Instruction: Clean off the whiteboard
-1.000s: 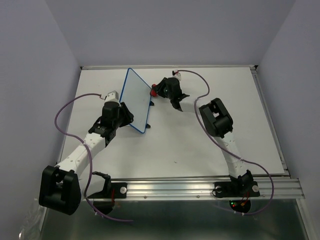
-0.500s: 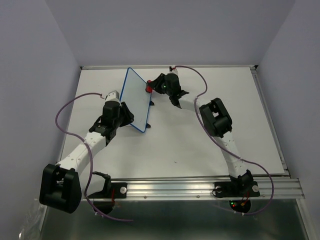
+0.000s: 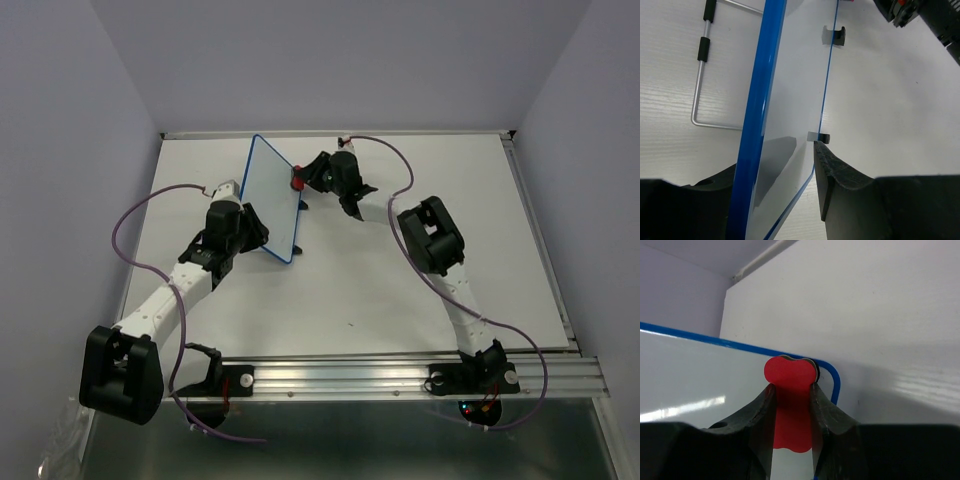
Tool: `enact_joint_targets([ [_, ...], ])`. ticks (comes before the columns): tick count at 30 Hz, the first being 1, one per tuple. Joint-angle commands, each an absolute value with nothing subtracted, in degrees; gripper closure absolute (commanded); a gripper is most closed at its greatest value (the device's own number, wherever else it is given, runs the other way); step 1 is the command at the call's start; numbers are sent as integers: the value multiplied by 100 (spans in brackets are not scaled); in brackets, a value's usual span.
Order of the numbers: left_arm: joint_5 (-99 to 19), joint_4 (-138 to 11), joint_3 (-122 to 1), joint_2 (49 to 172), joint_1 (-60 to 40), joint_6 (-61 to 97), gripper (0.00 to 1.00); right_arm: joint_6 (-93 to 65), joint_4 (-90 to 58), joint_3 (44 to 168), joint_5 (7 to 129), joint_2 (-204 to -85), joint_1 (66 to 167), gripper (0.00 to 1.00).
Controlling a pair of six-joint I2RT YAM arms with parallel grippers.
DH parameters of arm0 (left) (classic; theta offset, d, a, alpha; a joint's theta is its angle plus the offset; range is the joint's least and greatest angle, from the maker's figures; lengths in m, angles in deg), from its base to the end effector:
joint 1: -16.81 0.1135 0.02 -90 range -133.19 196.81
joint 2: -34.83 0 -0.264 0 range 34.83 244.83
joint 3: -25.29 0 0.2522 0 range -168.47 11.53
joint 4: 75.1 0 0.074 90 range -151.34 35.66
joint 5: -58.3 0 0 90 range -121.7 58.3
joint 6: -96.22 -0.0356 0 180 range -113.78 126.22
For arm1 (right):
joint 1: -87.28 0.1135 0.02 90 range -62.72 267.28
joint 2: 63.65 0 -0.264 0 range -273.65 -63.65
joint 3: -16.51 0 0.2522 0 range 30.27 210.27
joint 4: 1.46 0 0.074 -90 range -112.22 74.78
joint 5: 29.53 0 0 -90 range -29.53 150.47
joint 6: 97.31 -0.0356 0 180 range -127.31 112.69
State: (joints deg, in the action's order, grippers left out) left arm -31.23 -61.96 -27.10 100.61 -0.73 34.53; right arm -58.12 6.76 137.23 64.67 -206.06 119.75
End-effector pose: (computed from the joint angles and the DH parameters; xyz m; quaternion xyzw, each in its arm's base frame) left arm 0.2433 -0.0766 0.2469 -0.0820 0.8465 -0.2017 0.4858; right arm 0.4795 0.3082 0.1558 0.1026 0.7782 0.4327 0.4434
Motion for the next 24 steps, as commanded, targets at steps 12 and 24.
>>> enact_joint_targets([
  [12, -3144, -6301, -2881, 9996, -94, 3382, 52, -5864, 2029, 11562, 7022, -19329, 12929, 90],
  [24, -3144, -6327, -2881, 10005, -103, 3417, 52, -5766, 2224, 10903, 7533, -18732, 12982, 91],
])
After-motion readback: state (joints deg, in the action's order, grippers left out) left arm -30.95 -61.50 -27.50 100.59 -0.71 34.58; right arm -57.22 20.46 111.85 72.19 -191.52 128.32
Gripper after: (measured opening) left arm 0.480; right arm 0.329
